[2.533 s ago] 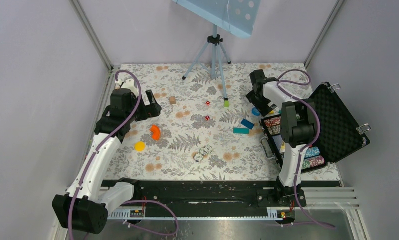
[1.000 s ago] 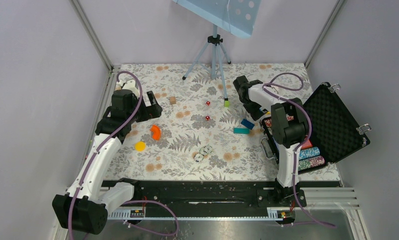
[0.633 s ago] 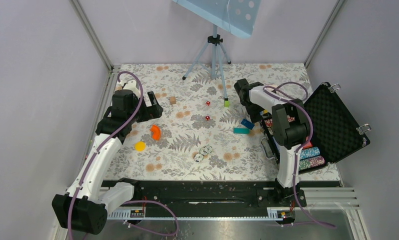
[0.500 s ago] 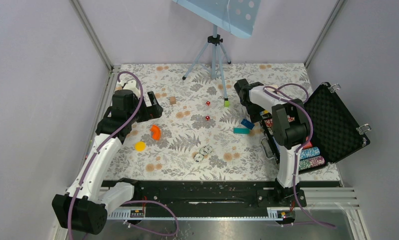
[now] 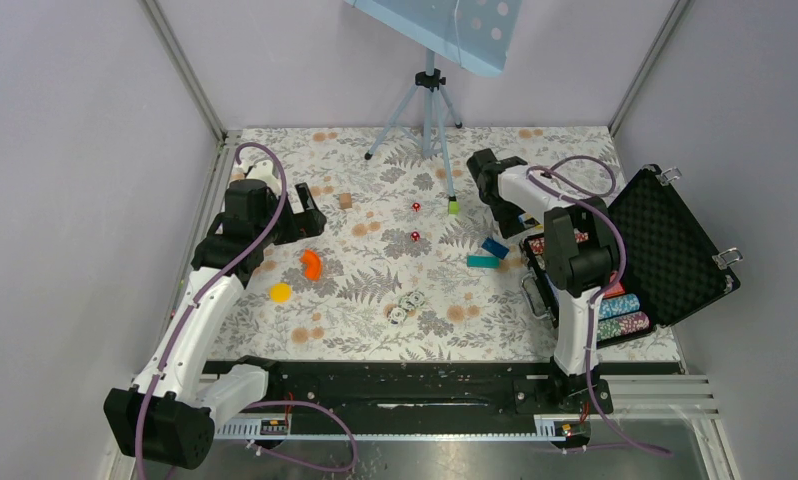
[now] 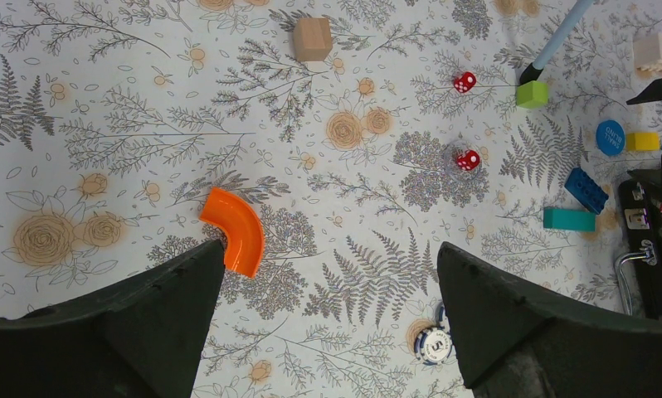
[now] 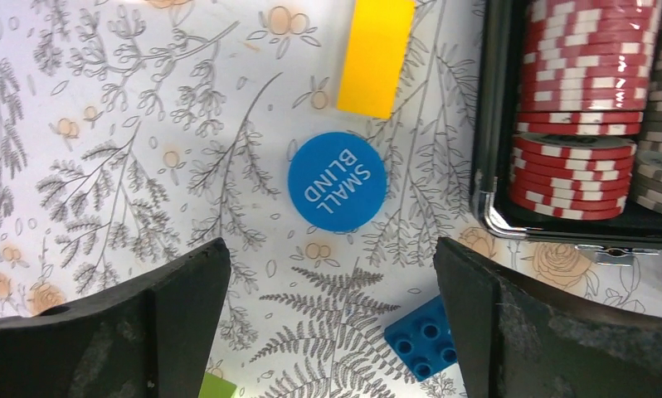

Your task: Pack up texas hold em set

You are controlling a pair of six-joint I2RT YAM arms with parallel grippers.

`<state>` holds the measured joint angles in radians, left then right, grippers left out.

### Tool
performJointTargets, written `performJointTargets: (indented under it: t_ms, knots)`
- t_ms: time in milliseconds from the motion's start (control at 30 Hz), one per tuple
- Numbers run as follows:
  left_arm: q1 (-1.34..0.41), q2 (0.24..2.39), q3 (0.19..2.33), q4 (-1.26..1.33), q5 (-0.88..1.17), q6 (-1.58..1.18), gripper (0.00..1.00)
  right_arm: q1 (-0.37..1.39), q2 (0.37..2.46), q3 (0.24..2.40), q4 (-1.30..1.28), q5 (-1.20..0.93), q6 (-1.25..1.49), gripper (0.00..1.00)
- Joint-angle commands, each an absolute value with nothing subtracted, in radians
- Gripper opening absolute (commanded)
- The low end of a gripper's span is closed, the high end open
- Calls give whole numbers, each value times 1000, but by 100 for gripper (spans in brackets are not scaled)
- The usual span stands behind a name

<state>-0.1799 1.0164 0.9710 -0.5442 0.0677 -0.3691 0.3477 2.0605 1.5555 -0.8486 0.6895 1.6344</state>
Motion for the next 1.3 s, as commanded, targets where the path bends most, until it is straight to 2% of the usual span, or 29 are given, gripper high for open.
performJointTargets:
  t_ms: [0,133,367,533,767,1267]
  knots:
    - [-184,1013,971,-500,59,-354,99,355,2081,1633,-871,755,1532,100]
    - [-184,1008,970,-501,53,-352,99,353,2105,1695,-871,756,1414,100]
    - [-184,1003,968,-501,53,-351,99,343,2196,1824,-838,682,1044,100]
    - [-184,1003,966,-500,54,-351,99,301,2245,1881,-829,526,794,99]
    - [-185,1010,968,-500,62,-351,99,217,2203,1807,-712,153,531,100]
    - [-192,1017,964,-500,54,-350,99,201,2182,1771,-689,23,302,99]
